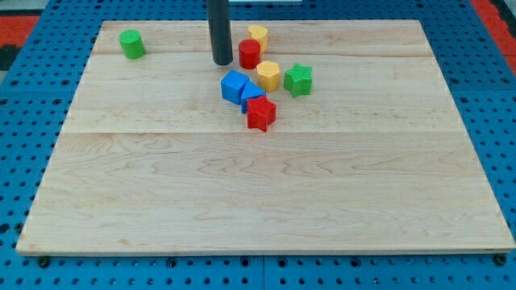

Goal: Put the red circle diagonally to green star

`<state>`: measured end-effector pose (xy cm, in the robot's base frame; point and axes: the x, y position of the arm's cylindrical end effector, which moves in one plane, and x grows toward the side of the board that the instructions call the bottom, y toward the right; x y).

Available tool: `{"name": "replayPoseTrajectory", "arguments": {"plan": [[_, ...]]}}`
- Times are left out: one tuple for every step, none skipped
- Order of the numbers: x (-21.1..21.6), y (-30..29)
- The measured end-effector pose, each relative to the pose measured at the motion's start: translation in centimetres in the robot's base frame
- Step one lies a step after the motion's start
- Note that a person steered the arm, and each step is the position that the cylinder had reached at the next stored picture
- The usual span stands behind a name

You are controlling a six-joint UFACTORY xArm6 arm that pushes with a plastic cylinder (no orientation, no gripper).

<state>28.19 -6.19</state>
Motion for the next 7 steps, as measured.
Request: {"name": "replayPoseTrajectory", "arguments": {"plan": [[-0.7,3.8],[-0.6,10.4],[-0.1,14.0],[2.3,13.8],[1.9,17.4],[0.9,22.7],[-0.1,26.8]]}}
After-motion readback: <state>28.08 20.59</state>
